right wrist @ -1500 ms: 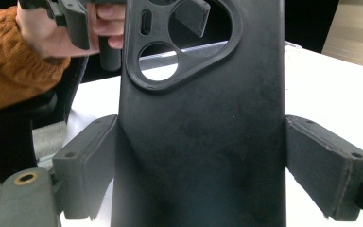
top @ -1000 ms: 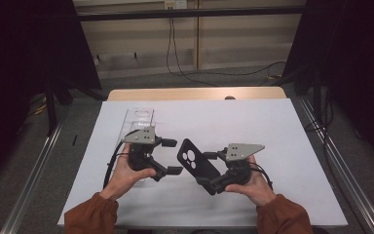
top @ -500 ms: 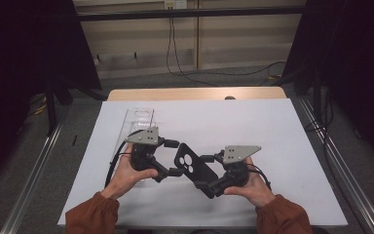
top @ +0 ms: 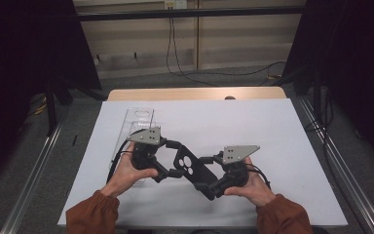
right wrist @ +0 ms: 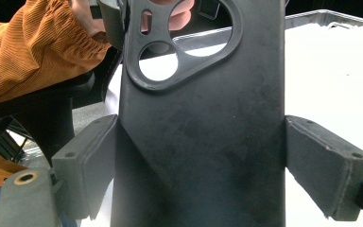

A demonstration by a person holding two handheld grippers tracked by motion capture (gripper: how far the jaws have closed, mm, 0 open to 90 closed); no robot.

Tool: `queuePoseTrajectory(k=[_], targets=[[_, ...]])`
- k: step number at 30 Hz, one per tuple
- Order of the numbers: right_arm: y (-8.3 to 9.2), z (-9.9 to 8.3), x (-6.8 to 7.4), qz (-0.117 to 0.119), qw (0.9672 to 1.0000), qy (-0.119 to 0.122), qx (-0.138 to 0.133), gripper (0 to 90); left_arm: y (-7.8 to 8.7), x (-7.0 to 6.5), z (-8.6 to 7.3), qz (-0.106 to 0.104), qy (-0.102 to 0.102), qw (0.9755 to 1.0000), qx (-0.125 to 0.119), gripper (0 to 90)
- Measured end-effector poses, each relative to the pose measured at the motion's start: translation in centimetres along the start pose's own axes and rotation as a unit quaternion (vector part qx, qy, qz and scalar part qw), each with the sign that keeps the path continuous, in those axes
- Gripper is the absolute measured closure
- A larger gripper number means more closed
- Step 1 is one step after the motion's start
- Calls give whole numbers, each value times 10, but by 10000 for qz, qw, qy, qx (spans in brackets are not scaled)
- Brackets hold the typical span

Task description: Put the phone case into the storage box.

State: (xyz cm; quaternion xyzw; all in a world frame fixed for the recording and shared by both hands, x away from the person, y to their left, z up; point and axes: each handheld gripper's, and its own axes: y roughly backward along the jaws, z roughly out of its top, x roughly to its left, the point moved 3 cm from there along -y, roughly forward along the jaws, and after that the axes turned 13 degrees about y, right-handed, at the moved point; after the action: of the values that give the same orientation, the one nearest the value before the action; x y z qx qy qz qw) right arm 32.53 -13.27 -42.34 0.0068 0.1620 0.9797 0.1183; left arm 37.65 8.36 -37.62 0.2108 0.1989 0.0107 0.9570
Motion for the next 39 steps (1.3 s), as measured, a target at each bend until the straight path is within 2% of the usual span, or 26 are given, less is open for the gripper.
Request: queuePoseTrajectory(k=[11, 18, 30, 39], targets=[[-1, 0, 3, 197, 9998, 5, 30, 138, -1, -3, 0, -246, -279, 9992, 176, 54], [-2, -1, 4, 270, 9996, 9, 43, 138, -1, -5, 0, -350, -387, 9985, 150, 78], [-3, -1, 6, 346, 9994, 16, 90, 137, -3, -6, -1, -497, -444, 9976, 206, 97], [-4, -2, 8, 414, 9991, 50, 113, 137, -3, -7, -3, -600, -374, 9970, 306, 104]])
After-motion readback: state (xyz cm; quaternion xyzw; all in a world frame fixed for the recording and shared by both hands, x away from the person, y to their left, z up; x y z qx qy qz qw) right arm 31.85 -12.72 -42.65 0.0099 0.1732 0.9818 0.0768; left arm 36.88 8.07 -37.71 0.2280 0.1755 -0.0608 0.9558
